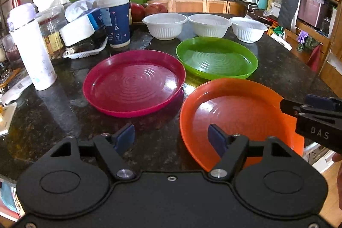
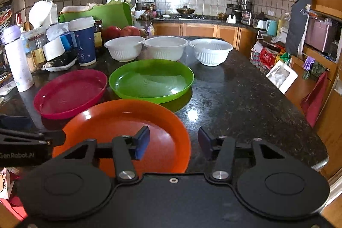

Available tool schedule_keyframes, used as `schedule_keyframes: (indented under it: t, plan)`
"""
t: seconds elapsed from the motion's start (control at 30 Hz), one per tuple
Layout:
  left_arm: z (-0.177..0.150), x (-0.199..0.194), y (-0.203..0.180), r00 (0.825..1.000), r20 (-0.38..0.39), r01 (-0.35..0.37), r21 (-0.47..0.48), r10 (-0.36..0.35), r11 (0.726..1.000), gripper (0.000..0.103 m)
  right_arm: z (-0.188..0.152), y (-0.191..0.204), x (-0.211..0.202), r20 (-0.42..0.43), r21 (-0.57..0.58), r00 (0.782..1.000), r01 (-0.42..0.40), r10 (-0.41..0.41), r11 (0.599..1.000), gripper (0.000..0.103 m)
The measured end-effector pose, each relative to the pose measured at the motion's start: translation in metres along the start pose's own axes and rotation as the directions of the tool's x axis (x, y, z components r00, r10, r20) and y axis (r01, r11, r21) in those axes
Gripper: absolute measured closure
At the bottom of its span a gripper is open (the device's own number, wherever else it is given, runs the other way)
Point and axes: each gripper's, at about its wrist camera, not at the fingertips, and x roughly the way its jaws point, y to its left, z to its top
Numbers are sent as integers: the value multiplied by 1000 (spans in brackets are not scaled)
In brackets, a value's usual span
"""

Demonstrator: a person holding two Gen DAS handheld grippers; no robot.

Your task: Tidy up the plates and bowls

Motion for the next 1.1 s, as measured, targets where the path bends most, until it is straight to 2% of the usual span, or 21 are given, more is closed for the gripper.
schedule_keyframes:
  t: [0.1,0.17,0.27,0.5,0.57,0.7,0.8,0.9,1.1]
  plan:
    - [3,7,-4,999,-35,8,-8,-9,1000,38,3,-10,10,-26,-3,999,-18,18,1000,59]
    - [4,12,-6,998,-60,3,-8,-3,1000,41,3,-15,19,-52,-6,998,-33,33,999,67]
    - [2,17,-7,996,-89,-8,-8,8,1000,47,2,-22,30,-92,0,994,-60,59,998,74]
    - [-1,17,-5,993,-117,-14,-20,11,1000,51,-2,-28,37,-115,11,990,-86,87,996,77]
    - [-2,18,-6,992,-127,-8,-21,5,1000,57,-3,-28,38,-120,6,989,-86,86,996,83]
    - [-3,17,-8,992,-122,0,-30,-4,1000,60,-5,-27,37,-118,1,989,-90,89,996,85]
    - [-1,18,-8,992,-123,15,-40,-19,999,70,-5,-25,36,-115,-11,990,-90,88,996,86]
    - [-1,17,-11,991,-122,45,-38,-50,998,72,-6,-25,35,-114,-12,989,-91,89,996,86]
    - [-1,17,-17,991,-122,41,-39,-46,998,72,-7,-28,31,-113,-3,990,-83,82,997,86]
